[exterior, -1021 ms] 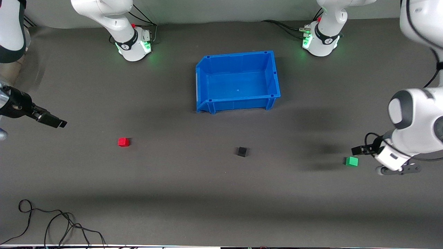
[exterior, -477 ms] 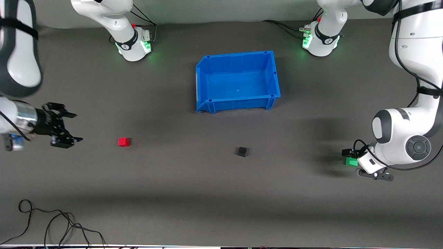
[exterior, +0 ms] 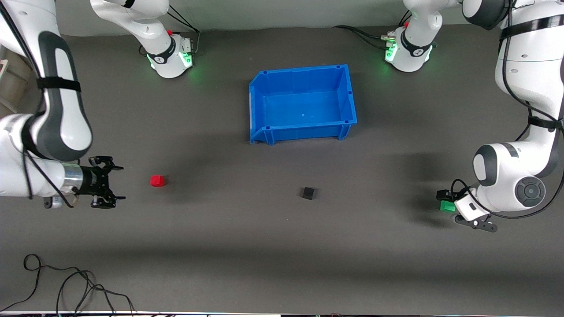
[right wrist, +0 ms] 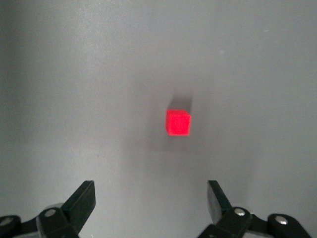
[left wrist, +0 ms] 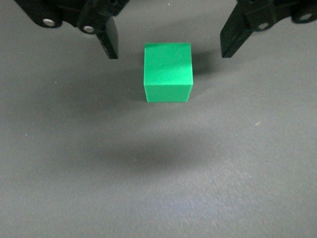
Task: Attach green and red cubes to black cube
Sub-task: 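Grasp the red cube with the right gripper while the left grasps green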
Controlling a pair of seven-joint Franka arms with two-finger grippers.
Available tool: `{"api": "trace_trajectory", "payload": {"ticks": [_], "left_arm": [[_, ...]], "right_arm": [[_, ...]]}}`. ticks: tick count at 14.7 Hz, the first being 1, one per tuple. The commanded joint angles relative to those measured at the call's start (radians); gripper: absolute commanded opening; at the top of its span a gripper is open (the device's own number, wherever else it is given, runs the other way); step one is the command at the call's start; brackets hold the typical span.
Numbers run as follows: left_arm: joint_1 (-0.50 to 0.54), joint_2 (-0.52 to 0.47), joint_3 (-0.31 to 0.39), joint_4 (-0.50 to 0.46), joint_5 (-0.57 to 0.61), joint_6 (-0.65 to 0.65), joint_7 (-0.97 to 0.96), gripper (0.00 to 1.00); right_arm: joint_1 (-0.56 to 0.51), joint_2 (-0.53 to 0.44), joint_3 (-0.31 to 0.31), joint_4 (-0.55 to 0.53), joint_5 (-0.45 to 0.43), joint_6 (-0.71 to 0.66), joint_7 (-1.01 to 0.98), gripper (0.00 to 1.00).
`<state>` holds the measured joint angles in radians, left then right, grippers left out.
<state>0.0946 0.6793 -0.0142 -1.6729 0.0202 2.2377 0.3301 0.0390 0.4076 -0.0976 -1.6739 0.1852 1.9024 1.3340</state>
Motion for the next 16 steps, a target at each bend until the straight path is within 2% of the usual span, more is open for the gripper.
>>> {"api": "trace_trajectory", "payload": {"ticks": [1,5,6,8,12,14,16], "left_arm": [[0.002,0.046,-0.007,0.064,-0.008,-0.001,0.021,0.95],[-0.004,0.066,-0.009,0.073,-0.009,0.002,0.012,0.96],[-0.003,0.065,-0.009,0.073,-0.009,0.003,0.013,0.91],[0.004,0.062,-0.009,0.073,-0.008,0.0,0.021,0.77],[0.005,0.059,-0.009,0.073,-0.009,0.003,0.02,0.55],[0.005,0.057,-0.009,0.075,-0.009,0.002,0.02,0.37],[0.004,0.055,-0.009,0.087,-0.009,-0.013,0.012,0.16]], "right_arm": [[0.002,-0.02,0.001,-0.125,0.023,0.154,0.018,1.0],[0.019,0.011,0.007,-0.246,0.031,0.308,0.018,1.0],[0.027,0.017,0.007,-0.265,0.055,0.337,0.01,1.0],[0.029,0.033,0.007,-0.299,0.065,0.395,0.008,1.0],[0.047,0.068,0.007,-0.369,0.065,0.535,0.004,1.0],[0.052,0.074,0.007,-0.409,0.065,0.595,-0.007,1.0],[0.041,0.074,0.006,-0.421,0.066,0.595,-0.097,1.0]]}}
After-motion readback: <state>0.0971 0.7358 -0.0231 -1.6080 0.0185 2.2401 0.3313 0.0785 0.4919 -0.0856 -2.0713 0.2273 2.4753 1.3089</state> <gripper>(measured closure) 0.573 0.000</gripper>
